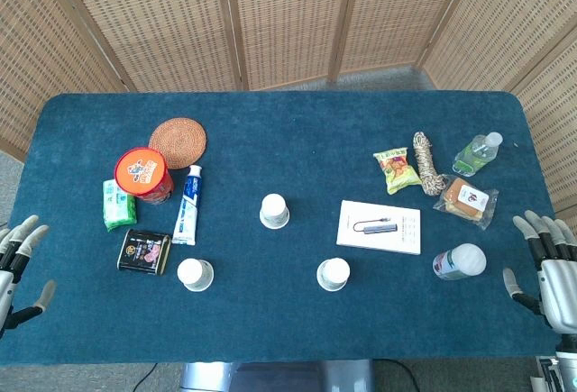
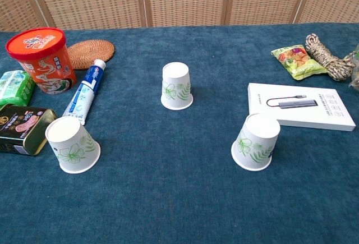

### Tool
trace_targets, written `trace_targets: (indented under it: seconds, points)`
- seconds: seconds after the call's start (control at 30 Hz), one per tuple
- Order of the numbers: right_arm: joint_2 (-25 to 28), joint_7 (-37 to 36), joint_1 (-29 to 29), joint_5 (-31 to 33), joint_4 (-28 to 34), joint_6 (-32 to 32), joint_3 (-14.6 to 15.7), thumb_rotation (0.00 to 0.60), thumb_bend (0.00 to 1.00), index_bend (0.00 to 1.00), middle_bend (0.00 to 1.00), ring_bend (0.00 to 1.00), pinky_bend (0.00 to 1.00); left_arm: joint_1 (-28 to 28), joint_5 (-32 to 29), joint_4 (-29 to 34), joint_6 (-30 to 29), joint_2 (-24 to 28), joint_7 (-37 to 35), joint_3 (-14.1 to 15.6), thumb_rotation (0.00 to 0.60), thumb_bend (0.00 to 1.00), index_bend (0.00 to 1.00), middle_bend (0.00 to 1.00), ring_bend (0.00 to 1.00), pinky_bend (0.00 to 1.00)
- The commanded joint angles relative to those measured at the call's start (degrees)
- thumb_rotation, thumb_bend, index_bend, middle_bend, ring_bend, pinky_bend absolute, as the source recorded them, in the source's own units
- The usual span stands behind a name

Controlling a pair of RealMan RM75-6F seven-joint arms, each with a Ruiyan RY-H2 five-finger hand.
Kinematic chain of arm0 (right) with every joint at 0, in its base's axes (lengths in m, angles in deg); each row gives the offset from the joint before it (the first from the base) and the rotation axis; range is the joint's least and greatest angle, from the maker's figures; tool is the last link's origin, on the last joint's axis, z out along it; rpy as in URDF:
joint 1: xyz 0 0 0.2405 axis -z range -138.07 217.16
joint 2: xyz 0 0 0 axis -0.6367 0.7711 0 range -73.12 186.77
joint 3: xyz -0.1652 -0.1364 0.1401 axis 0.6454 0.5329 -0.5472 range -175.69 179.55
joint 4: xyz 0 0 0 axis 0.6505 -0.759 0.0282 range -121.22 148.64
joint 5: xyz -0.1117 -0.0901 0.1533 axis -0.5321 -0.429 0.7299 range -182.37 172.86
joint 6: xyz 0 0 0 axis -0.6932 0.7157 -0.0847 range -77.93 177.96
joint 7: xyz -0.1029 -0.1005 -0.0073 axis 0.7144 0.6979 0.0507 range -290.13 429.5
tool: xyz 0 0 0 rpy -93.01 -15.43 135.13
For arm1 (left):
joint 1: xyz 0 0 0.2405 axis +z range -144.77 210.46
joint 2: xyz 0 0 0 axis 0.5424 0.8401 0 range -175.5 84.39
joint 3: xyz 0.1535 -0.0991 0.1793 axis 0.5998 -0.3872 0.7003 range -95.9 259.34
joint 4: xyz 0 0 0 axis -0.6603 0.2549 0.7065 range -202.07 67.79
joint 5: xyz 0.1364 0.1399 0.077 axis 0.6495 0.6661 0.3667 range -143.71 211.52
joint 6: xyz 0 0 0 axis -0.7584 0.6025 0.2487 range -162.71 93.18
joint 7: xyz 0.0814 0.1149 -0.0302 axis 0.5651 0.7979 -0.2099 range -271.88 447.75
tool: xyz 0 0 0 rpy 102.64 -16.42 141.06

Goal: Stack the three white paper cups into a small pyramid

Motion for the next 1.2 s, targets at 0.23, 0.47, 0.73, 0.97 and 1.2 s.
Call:
trace_targets:
  seconds: [0.23, 0.47, 0.73, 0.97, 1.2]
  points:
    - [1.1, -3.6, -0.1, -3.1, 0.2, -0.1, 1.0, 0.6, 0.45, 0.09, 0.03, 0.0, 0.0, 0.2, 1.3, 0.5, -0.7, 0.7, -0.8, 0.4, 0.6, 0.48, 0.0, 0.0, 0.0, 0.0]
    - [4.3, -6.4, -1.7, -8.8, 2.9, -1.6, 2.2, 0.6, 0.45, 0.08, 0.03, 0.0, 0.04, -0.1, 1.5, 0.6, -0.4, 1.4, -2.0, 0.4, 0.6, 0.48, 0.0, 0.0, 0.0, 0.0]
    - [7.4, -8.9, -5.7, -14.2, 7.9, -6.9, 3.4, 0.6, 0.45, 0.05, 0.03, 0.0, 0.11, -0.6, 0.8, 0.1, 0.3, 1.6, -3.1, 0.1, 0.6, 0.48, 0.0, 0.0, 0.0, 0.0]
    - [8.0, -10.3, -11.2, -18.8, 13.1, -14.8, 4.6, 0.6, 0.45, 0.03, 0.03, 0.0, 0.14, -2.0, 0.6, 0.2, 1.7, 2.4, -3.1, -0.6, 0.6, 0.48, 0.0, 0.0, 0.0, 0.0]
    - [5.7, -1.4, -15.8, -17.1, 16.2, -22.8, 3.4, 0.6, 0.44, 0.02, 0.03, 0.0, 0.17, -2.9, 1.7, 1.0, 2.0, 3.2, -4.3, -0.8, 0.6, 0.48, 0.0, 0.0, 0.0, 0.0]
